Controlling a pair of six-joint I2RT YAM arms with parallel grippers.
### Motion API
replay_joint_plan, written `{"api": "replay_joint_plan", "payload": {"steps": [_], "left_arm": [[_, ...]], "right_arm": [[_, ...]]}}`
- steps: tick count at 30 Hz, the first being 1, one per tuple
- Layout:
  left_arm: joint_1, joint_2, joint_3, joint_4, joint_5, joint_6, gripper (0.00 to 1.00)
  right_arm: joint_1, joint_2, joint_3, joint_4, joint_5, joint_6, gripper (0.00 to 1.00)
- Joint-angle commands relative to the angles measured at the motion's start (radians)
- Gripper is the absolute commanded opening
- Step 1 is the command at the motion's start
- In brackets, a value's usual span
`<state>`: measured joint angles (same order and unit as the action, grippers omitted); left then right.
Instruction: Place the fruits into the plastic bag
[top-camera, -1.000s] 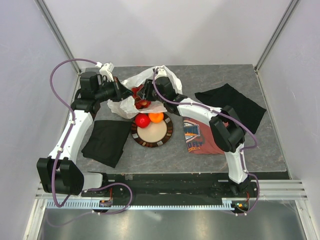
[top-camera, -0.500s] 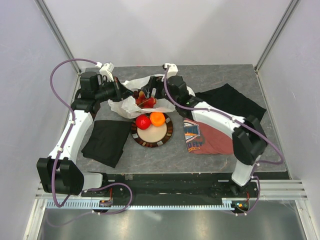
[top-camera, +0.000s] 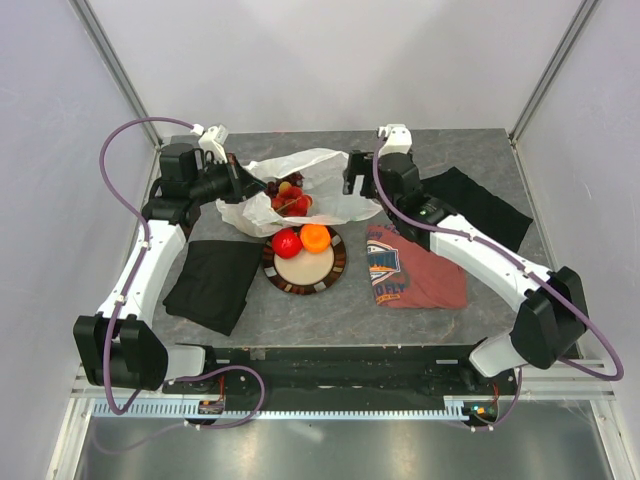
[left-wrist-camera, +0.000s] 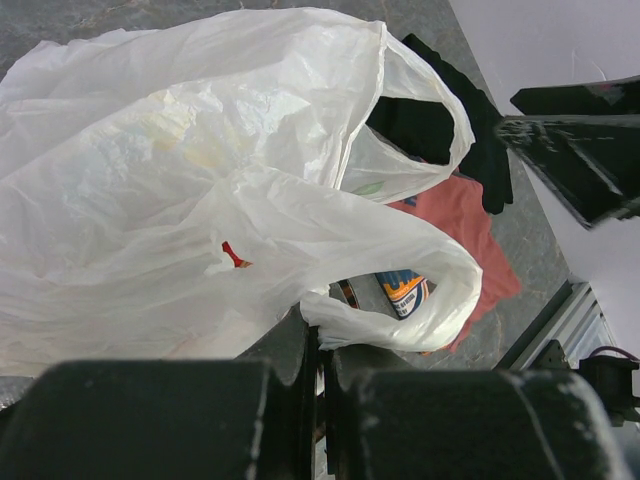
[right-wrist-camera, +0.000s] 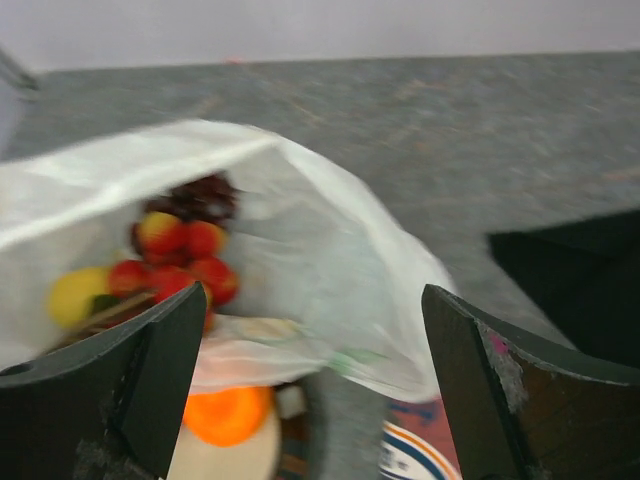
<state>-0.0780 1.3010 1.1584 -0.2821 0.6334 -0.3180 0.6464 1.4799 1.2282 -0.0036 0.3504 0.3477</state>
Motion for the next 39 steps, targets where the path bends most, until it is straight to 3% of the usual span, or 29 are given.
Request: {"api": "replay_joint_plan", "payload": {"steps": [1,10,13,16,18,20,26,31,39], "left_arm": [[0.007,-0.003,0.026,0.021,0.014,-0.023,0.01],[0.007,0.001,0.026,0.021,0.009,-0.021,0.02],[0.007,0.006,0.024,0.023,0.005,-0.020,0.02],[0.007,0.006,0.026,0.023,0.000,-0.016,0.02],[0.007,0.014,0.030,0.023,-0.004,-0.012,0.02],[0.012,0.035,0.055,0.017,-0.030,0.000,0.02],[0.122,0.083,0.240,-0.005,0.005,-0.090,0.02],[0.210,0.098,0.392,0.000,0.012,-0.130,0.02],[0.270,0.170,0.374,-0.002,0.138,-0.154,0.02]], "right_arm": [[-0.034,-0.009,-0.018,-0.174,0.168,-0.076,0.97],[-0.116,0.057,-0.030,-0.202,0.079,-0.069,0.97],[-0.132,0.094,-0.027,-0.196,0.035,-0.067,0.85],[-0.146,0.120,-0.021,-0.190,-0.011,-0.064,0.64],[-0.154,0.125,0.008,-0.191,-0.045,-0.065,0.27],[-0.163,0.131,0.063,-0.206,-0.066,-0.079,0.00],[-0.163,0.194,0.530,-0.263,-0.074,-0.179,0.00],[-0.163,0.278,0.793,-0.300,-0.091,-0.207,0.00],[-0.163,0.319,0.743,-0.302,-0.090,-0.197,0.00]]}}
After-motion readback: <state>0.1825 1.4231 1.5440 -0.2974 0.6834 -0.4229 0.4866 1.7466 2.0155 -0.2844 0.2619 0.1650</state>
